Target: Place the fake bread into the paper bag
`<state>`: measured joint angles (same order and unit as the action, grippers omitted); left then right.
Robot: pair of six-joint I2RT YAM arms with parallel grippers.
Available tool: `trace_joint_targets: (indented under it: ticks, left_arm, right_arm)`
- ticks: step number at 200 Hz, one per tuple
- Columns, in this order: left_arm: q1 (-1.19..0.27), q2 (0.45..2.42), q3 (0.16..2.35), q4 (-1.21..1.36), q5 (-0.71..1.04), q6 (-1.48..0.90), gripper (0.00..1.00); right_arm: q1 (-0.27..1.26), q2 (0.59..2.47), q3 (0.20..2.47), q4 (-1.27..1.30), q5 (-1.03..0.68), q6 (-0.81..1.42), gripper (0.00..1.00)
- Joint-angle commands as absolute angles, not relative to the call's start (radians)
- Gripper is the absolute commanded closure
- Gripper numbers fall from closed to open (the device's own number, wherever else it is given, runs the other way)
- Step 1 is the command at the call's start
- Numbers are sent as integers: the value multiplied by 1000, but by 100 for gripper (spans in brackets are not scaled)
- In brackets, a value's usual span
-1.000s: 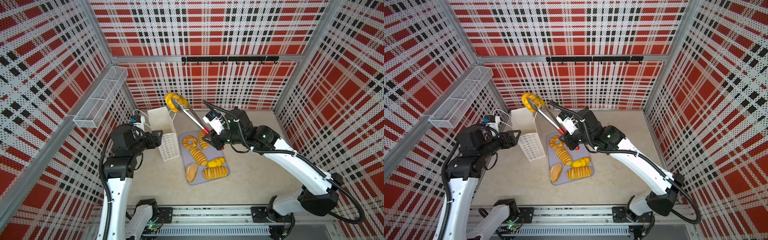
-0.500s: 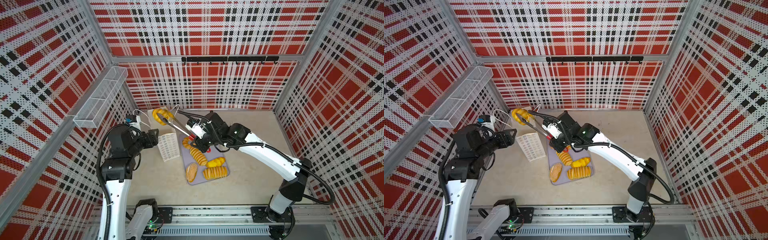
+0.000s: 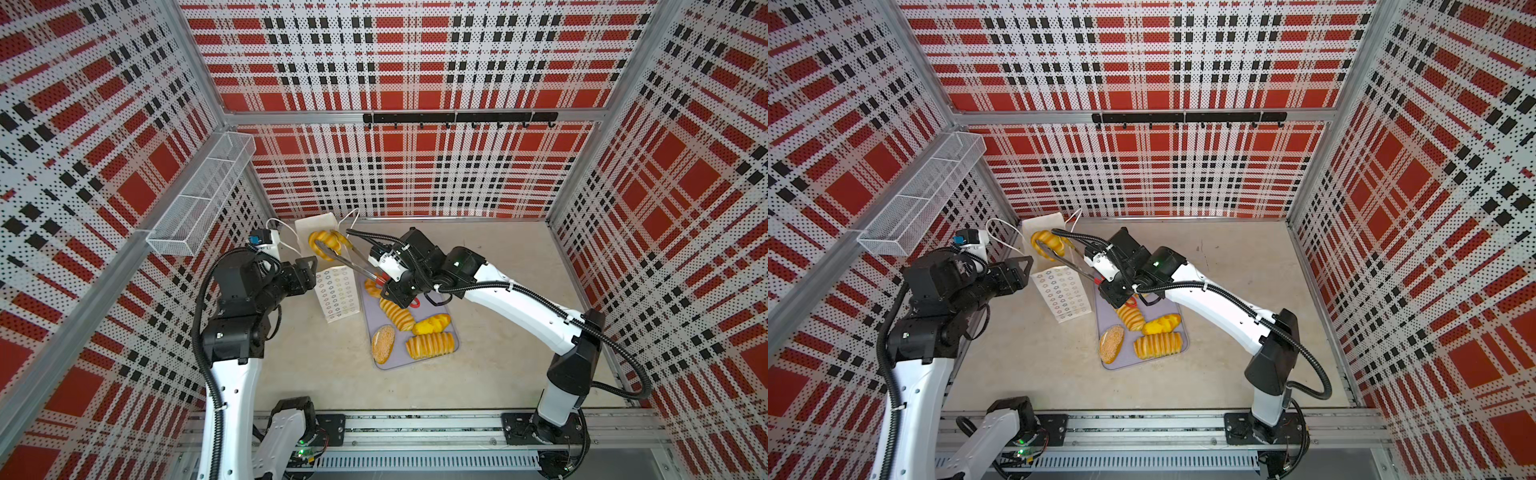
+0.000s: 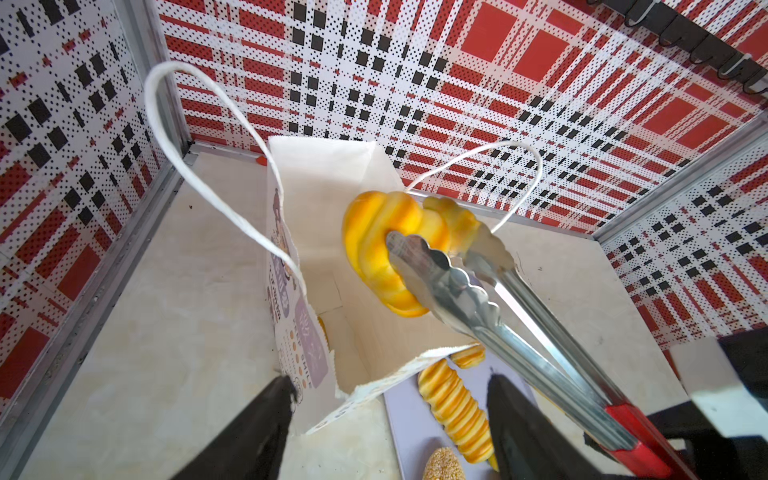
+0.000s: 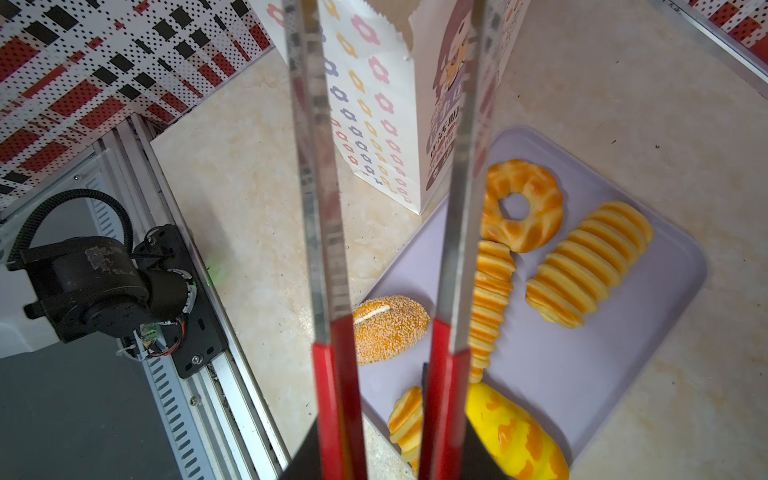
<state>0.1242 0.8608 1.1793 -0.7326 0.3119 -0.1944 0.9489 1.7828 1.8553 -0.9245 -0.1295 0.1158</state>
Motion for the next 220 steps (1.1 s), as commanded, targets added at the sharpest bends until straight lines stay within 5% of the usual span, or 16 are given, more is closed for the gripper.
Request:
trace_joint_targets:
  ticks: [1,124,220]
  left_arm:
    - [133,862,1170,-699,338,-197,24]
    - [136,876,1169,-681,350,-196,24]
    - [103,908,1170,-645,477,-152,24]
  right_arm:
    - [956,1791,1885,-905,-117,109,69]
    - [956,1772,1899,-901,-127,121,68]
    - [953,1536,1817,-907,-13,193,70]
